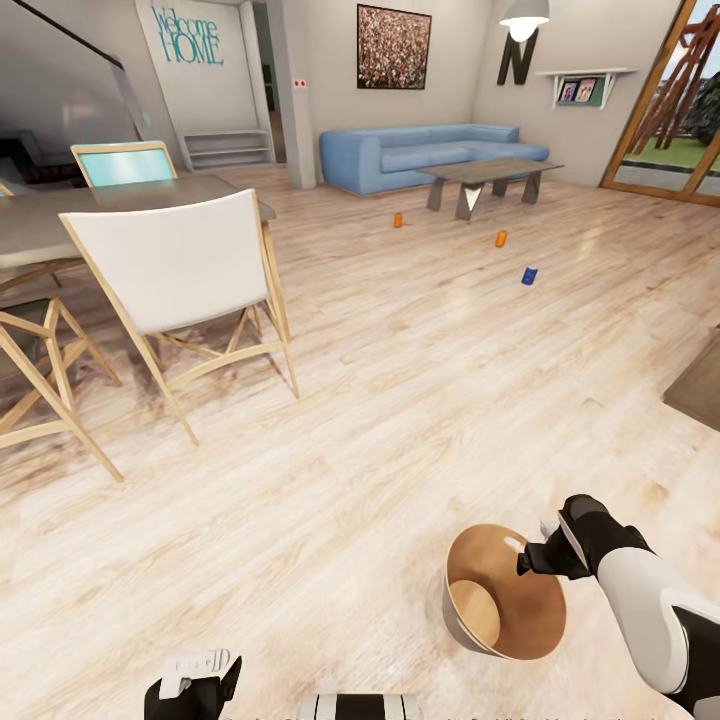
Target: Put the three can of soda from the living room inside the tash can in the kitchen.
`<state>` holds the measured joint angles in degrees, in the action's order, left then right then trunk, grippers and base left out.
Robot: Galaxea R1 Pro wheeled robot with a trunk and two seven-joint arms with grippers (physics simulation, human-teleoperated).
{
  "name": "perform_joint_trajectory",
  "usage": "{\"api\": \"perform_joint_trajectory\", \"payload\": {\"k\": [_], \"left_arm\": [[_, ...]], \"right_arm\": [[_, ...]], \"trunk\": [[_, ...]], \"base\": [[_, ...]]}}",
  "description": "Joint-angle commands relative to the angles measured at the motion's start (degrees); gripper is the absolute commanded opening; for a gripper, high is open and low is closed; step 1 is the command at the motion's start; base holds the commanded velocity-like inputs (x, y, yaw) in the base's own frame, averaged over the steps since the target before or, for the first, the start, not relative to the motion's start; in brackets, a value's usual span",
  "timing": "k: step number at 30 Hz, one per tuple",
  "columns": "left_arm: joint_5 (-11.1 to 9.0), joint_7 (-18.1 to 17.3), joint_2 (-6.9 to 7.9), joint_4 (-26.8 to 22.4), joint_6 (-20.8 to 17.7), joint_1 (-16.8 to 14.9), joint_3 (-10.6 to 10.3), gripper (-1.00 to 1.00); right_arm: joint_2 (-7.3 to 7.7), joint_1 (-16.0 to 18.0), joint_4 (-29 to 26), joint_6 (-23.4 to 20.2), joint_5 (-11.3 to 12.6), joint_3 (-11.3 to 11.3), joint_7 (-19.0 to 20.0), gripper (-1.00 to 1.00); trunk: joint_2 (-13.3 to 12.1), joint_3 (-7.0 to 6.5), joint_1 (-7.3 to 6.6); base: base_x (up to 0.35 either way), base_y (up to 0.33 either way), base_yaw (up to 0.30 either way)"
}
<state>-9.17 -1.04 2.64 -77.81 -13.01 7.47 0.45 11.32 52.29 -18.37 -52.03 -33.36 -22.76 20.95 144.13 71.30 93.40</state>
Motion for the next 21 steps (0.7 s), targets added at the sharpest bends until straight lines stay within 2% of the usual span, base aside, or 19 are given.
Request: {"api": "perform_joint_trajectory", "payload": {"k": [1, 12, 21], "left_arm": [[-0.01, 0.0, 0.0, -0.01, 0.0, 0.0, 0.0, 1.0], [0.02, -0.02, 0.0, 0.02, 0.0, 0.0, -0.01, 1.0], [0.01, -0.02, 0.0, 0.06, 0.0, 0.0, -0.01, 1.0]], "right_arm": [[0.0, 0.0, 0.0, 0.0, -0.01, 0.0, 0.01, 1.0], [0.12, -0.09, -0.05, 0.0, -0.03, -0.01, 0.0, 1.0], [0.16, -0.73, -0.43, 0.0, -0.03, 0.04, 0.04, 1.0]], "trunk": [[0.02, 0.23, 0.02], [0.16, 2.67, 0.31], [0.16, 2.67, 0.31]], "base": [[0.0, 0.0, 0.0], [0.0, 0.0, 0.0], [0.0, 0.0, 0.0]]}}
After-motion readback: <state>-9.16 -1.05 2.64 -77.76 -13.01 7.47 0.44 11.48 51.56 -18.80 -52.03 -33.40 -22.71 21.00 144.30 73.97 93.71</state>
